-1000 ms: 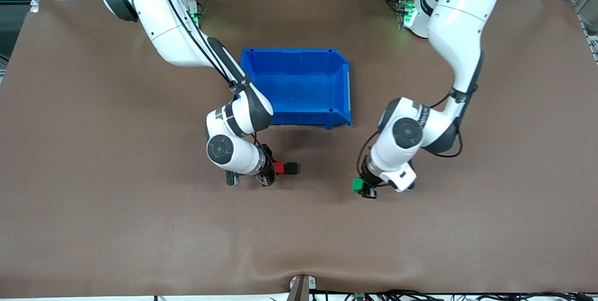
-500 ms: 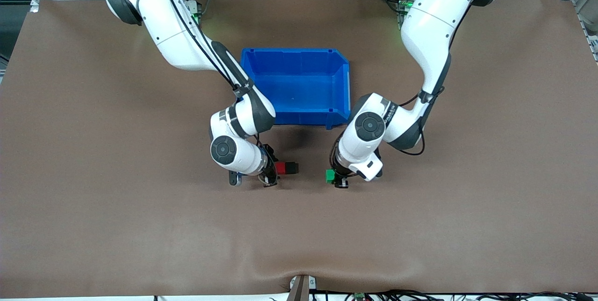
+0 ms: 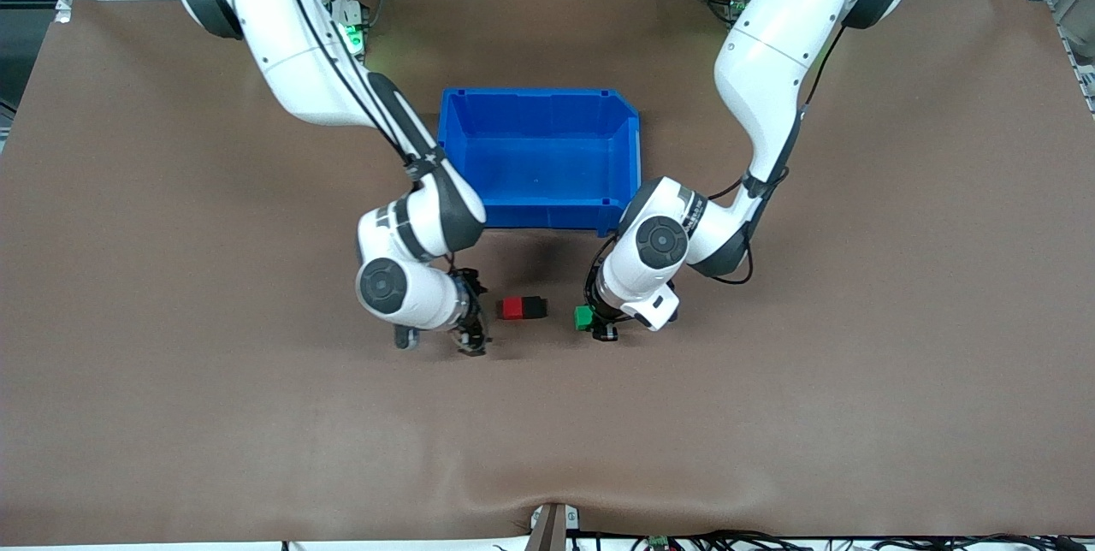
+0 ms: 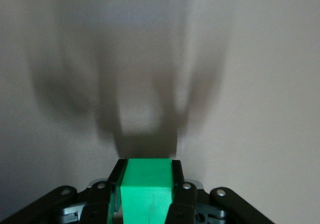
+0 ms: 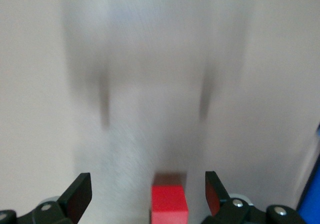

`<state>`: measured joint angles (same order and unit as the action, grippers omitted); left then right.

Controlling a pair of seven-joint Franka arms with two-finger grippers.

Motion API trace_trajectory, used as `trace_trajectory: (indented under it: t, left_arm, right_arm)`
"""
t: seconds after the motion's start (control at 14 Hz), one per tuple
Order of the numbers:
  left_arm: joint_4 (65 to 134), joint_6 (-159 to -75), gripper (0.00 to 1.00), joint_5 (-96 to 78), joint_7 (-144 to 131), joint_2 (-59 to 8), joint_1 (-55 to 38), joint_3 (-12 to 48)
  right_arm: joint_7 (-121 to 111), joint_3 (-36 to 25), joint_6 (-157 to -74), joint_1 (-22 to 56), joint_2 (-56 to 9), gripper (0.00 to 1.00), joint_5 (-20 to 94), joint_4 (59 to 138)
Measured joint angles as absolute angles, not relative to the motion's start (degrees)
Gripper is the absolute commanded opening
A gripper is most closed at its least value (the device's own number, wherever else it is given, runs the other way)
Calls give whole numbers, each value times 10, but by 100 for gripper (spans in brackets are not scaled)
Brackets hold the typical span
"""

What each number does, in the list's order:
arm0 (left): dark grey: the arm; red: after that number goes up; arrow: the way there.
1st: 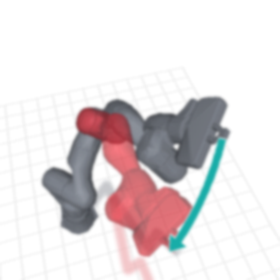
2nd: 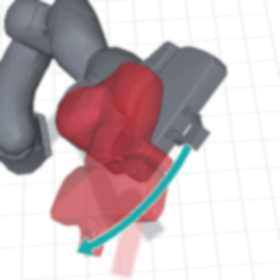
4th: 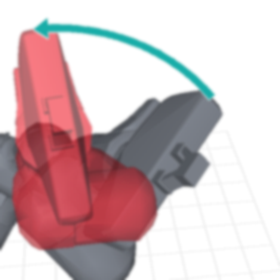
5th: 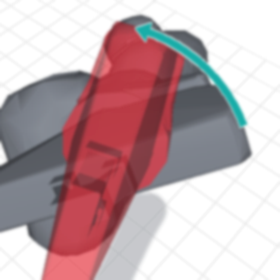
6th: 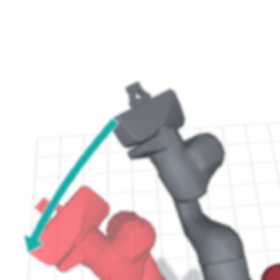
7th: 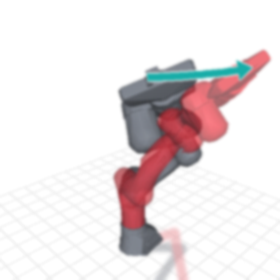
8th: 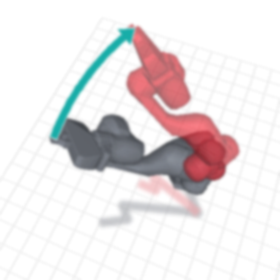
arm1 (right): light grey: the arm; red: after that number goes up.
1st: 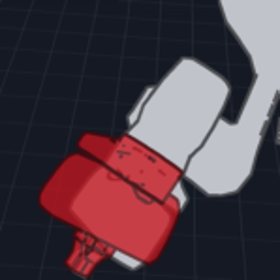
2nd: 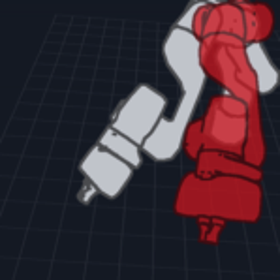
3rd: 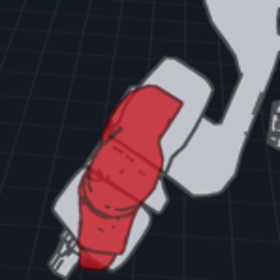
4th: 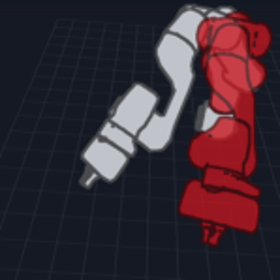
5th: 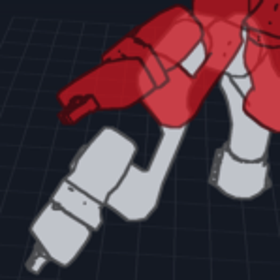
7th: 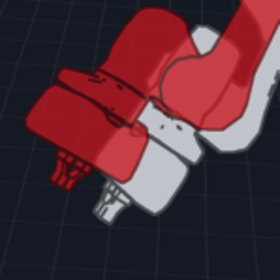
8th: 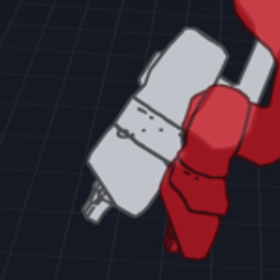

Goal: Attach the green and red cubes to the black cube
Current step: 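Set the red and green cubes against the black cube with both grippers, then open the right gripper and withdraw it while the left gripper presses the green cube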

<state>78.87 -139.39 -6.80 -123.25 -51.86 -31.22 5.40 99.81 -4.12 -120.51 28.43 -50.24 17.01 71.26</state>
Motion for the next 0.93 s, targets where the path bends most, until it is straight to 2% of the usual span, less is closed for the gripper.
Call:
trace_trajectory:
  t: [0.36,0.5,0.93]
  left_arm:
    - [774,-1394,0,-68,-1233,-531,-342,58]
    - [768,-1394,0,-68,-1232,-535,-345,58]
    - [753,-1396,0,-68,-1229,-546,-348,57]
  right_arm:
    - [909,-44,-1163,269,-444,100,-31,672]
    - [844,-47,-1136,255,-415,100,-48,669]
    - [452,-47,-953,148,-311,100,-46,666]
